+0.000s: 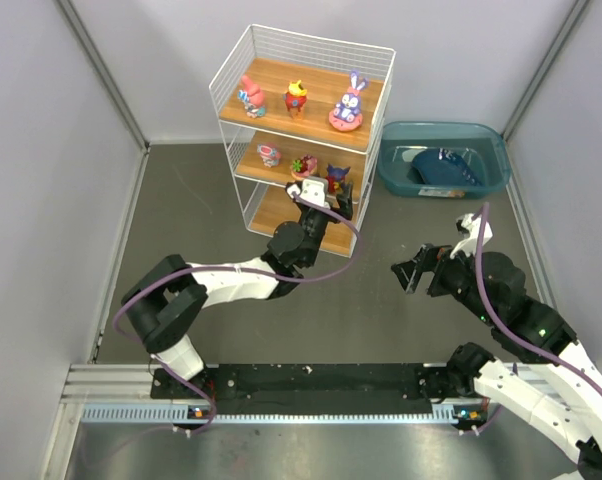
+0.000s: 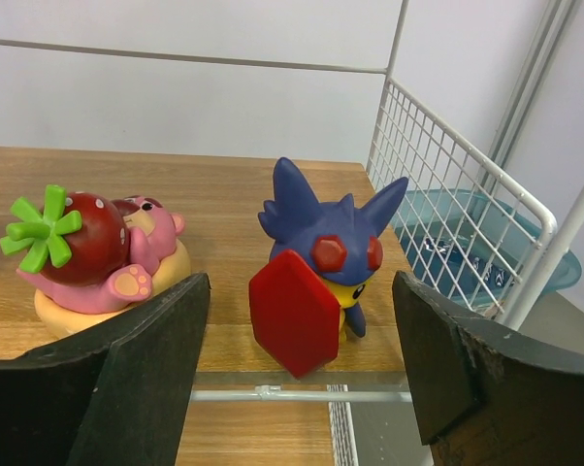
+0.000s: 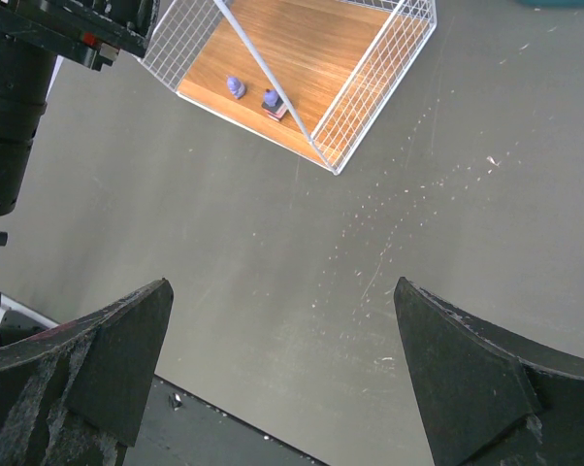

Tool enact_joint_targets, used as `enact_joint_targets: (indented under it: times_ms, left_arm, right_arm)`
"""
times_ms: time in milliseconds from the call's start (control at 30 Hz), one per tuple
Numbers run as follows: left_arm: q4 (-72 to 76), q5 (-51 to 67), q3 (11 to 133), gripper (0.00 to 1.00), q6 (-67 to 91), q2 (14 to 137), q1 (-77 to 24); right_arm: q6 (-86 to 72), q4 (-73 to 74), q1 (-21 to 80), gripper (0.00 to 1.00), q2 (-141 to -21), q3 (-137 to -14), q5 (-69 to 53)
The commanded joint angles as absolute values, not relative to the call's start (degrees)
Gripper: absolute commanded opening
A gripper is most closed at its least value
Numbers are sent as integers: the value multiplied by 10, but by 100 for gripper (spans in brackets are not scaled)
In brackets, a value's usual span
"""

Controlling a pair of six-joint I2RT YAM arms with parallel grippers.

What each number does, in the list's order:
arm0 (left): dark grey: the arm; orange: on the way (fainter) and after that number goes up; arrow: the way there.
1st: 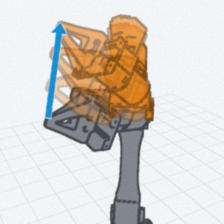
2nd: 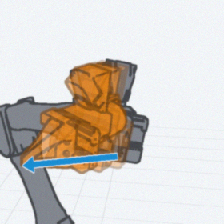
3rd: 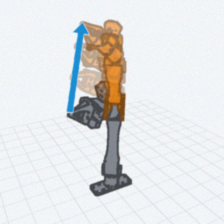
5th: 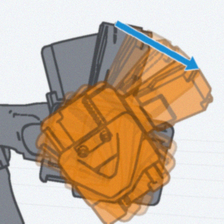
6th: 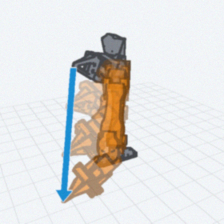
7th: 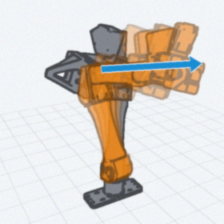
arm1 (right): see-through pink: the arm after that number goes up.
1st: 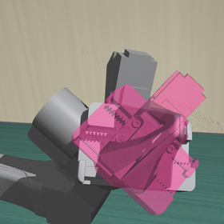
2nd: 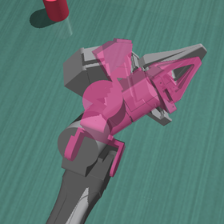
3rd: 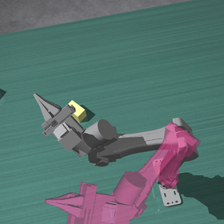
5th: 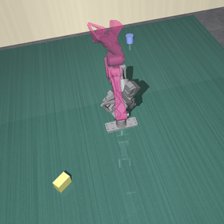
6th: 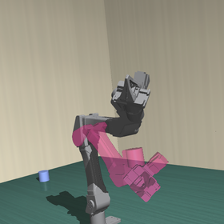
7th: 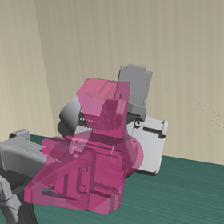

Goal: Place and organize the plastic toys onto the shelf

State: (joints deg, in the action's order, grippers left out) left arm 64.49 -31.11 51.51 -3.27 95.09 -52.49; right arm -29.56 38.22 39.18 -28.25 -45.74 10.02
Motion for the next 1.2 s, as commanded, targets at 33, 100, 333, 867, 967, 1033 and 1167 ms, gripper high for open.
enact_joint_targets:
  times_ms: [33, 100, 333, 867, 967, 1033, 1167]
  left_arm:
    - [672, -312, 500, 83, -37, 924, -529]
    - [674, -309, 495, 83, -37, 918, -531]
    - [675, -307, 482, 86, -43, 901, -538]
    - [670, -330, 414, 89, -47, 811, -577]
    - [656, -351, 382, 90, -42, 767, -599]
    - [631, -362, 365, 90, -32, 738, -617]
    - [497, -387, 322, 91, 69, 635, -628]
  right_arm:
    - [-291, 369, 386, 99, -287, -458, 107]
    - [-290, 368, 385, 99, -286, -458, 107]
    - [-293, 368, 385, 99, -286, -458, 107]
    - [-297, 368, 385, 99, -278, -454, 107]
    - [-298, 369, 386, 99, -276, -452, 111]
    - [-298, 369, 386, 99, -275, -450, 113]
    - [-304, 367, 385, 99, -276, -445, 122]
